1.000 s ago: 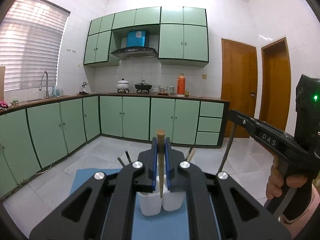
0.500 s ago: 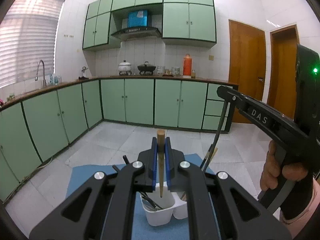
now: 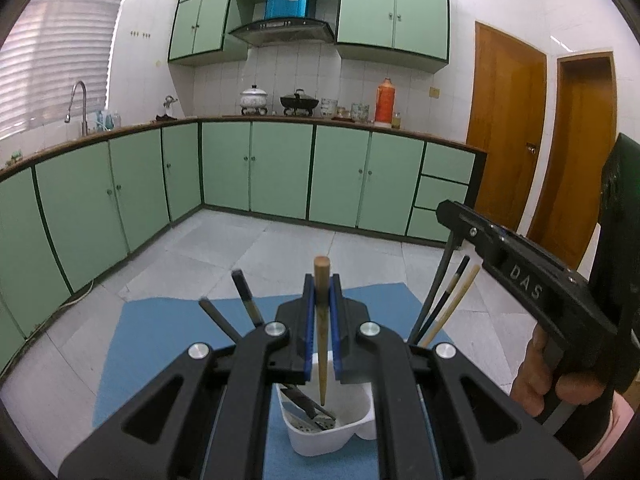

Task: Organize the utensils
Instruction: 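Lower both chopsticks into the holder and open both tools, then withdraw both open tools back from the holder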

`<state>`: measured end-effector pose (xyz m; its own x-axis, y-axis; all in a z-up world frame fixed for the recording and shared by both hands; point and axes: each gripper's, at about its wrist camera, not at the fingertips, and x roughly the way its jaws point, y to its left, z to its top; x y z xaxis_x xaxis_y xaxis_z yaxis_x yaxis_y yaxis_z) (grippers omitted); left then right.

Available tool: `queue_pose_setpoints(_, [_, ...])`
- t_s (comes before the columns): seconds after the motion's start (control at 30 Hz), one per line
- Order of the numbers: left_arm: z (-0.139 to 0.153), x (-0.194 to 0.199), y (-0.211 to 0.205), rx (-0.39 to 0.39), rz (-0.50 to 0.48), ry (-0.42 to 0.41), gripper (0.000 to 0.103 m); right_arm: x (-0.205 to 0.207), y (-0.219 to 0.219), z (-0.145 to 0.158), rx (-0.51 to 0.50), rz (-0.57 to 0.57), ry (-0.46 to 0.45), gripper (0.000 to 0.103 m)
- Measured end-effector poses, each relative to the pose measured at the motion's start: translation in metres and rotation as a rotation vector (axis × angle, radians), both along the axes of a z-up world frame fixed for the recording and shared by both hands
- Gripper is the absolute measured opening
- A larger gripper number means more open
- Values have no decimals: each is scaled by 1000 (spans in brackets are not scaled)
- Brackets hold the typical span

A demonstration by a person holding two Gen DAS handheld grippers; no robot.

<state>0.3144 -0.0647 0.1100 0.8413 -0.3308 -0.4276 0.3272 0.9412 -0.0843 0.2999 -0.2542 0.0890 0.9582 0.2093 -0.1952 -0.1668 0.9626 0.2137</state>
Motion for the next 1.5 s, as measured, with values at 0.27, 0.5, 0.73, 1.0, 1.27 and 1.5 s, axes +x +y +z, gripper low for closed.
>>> queue_pose_setpoints(0.27, [-18,4,-3,5,9,11,6,3,-1,-22,2,11,36,7])
queue_pose_setpoints(0.5, [-20,-4,-1,7,2,0,7,1,0,-28,-2,8,43,7])
queue_pose_setpoints(0.73, [-14,-6,3,-17,-5,5,7,-12,3,-21,-59,0,12,17])
queue_pose_setpoints(1.0, [-2,-20,7,-14,-5,-42,18,-36,-7,-6,-66,-25,-41,31])
queue_pose_setpoints(1.27, [8,-51,13,-38,-3,-105,40,-67,-16,-2,-59,-22,-72,41])
queue_pose_setpoints(1.5, [3,-82,20,-40,9,-151,53,-94,-11,-15,-81,1,-74,48])
